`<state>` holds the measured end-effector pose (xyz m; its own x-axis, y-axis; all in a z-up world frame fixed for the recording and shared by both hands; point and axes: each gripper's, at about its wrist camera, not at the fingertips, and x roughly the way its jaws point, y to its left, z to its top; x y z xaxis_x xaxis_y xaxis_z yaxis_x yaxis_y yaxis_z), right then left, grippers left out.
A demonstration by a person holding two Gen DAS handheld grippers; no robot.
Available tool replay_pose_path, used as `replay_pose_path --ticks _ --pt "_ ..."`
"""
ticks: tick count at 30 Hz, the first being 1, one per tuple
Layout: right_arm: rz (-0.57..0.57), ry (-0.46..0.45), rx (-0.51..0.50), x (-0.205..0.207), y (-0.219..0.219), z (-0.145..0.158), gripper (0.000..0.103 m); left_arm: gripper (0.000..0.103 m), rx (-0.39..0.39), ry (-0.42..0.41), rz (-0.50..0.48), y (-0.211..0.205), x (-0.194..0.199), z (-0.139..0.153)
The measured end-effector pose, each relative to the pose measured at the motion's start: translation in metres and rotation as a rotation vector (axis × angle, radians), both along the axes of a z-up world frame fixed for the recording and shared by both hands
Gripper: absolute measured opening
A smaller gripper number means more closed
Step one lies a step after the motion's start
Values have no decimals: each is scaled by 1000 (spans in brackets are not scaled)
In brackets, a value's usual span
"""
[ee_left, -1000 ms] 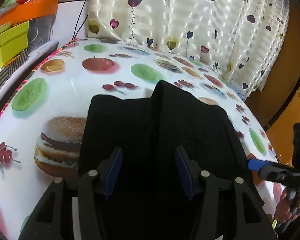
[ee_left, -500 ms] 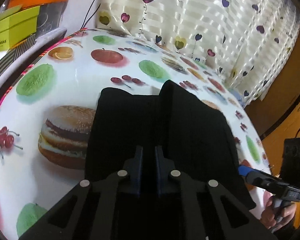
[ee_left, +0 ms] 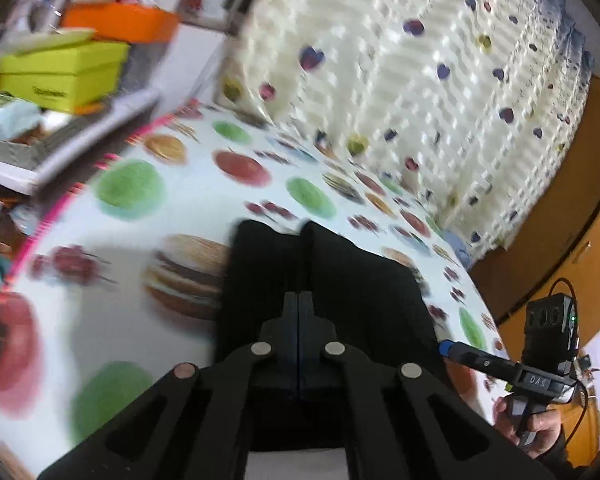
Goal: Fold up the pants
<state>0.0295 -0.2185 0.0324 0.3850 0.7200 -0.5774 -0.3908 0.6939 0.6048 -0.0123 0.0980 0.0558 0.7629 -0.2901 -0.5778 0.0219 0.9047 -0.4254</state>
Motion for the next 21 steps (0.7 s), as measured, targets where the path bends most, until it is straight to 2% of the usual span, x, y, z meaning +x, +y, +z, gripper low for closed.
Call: replay_pose_path --ticks 3,5,7,8,9,11,15,21 --pt "3 11 -13 1 3 -6 45 1 26 64 16 15 3 -17" --pt "4 8 -13 0 3 -7 45 1 56 70 -25 8 3 -21" --pt "1 5 -11 0 2 -5 45 8 67 58 -90 -6 6 -19" --pt "-2 4 -9 0 2 -5 45 22 82 53 -113 -13 9 -18" --pt "-4 2 -9 -1 1 -4 45 43 93 50 -130 -18 13 -18" --pt "-7 -1 -12 -2 1 -3 45 56 108 55 -162 -28 25 -22" --pt "-8 -1 -12 -4 -1 -3 45 56 162 109 -180 -43 51 -37" --pt "-2 14 -15 -2 3 -10 45 63 172 106 -213 -60 67 -41"
